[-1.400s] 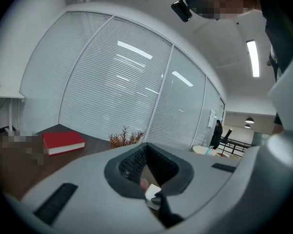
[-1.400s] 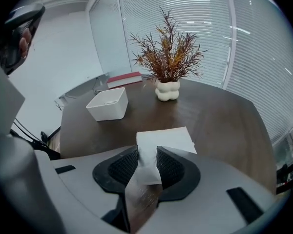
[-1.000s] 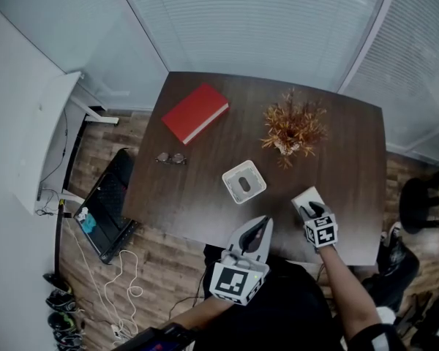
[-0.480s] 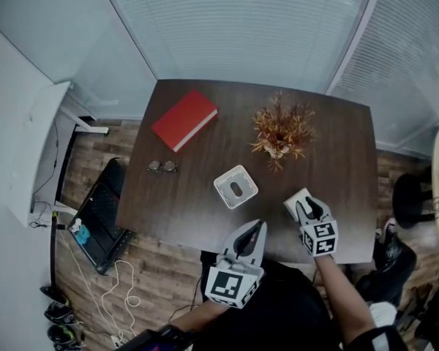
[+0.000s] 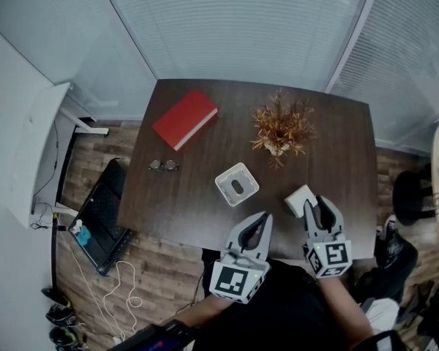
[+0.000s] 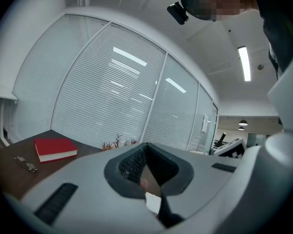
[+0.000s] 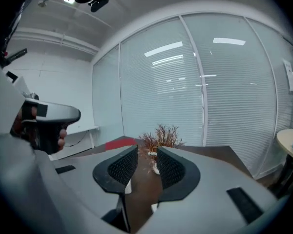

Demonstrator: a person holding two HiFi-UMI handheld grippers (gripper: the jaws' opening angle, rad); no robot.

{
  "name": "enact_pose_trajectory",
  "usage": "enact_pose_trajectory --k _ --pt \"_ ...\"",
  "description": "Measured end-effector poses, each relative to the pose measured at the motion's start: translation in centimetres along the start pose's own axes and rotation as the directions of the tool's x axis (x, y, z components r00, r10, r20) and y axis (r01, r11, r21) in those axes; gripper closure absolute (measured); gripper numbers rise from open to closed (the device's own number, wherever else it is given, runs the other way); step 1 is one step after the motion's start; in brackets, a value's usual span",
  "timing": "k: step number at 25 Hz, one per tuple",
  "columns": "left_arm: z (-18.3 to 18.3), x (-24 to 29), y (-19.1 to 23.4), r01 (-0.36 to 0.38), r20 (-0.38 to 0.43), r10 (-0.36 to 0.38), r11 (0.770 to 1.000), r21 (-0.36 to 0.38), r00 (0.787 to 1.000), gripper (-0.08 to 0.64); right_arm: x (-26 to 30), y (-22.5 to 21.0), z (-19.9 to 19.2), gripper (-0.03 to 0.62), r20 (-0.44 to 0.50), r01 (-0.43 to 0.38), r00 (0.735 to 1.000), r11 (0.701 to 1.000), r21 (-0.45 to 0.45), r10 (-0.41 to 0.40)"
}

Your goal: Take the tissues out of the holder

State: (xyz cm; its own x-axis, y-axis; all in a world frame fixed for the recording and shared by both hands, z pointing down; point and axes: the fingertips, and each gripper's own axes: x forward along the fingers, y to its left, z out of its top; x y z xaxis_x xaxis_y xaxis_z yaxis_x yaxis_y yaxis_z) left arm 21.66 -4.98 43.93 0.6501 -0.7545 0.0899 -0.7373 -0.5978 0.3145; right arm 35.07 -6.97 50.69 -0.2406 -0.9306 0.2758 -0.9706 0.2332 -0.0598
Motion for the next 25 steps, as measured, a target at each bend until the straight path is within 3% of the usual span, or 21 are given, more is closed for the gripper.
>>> enact_pose_trajectory --k 6,16,22,25 --pt "1.3 -0.7 -0.6 -0.006 0.070 0.005 1.000 0.027 0.998 0.565 -2.7 1.8 4.1 0.468 0.099 -0.024 0.995 1.000 -0.014 0.026" --pt "3.0 -1.4 -1.4 -0.012 0.107 -0.001 0.993 0.115 0.994 0.565 -3.7 3.3 6.1 0.471 0.154 -0.016 0.988 1.000 -0.004 0.016" --pt "3.8 -2.6 -0.2 -0.020 0.118 0.005 0.992 0.123 0.993 0.565 -3.3 6.0 6.6 0.583 0.172 -0.010 0.985 1.000 0.000 0.010" --pt "4.0 -3.3 0.7 -0.018 0.110 0.002 0.991 0.136 0.994 0.565 -2.7 7.8 6.9 0.583 0.170 -0.004 0.986 1.000 -0.003 0.005"
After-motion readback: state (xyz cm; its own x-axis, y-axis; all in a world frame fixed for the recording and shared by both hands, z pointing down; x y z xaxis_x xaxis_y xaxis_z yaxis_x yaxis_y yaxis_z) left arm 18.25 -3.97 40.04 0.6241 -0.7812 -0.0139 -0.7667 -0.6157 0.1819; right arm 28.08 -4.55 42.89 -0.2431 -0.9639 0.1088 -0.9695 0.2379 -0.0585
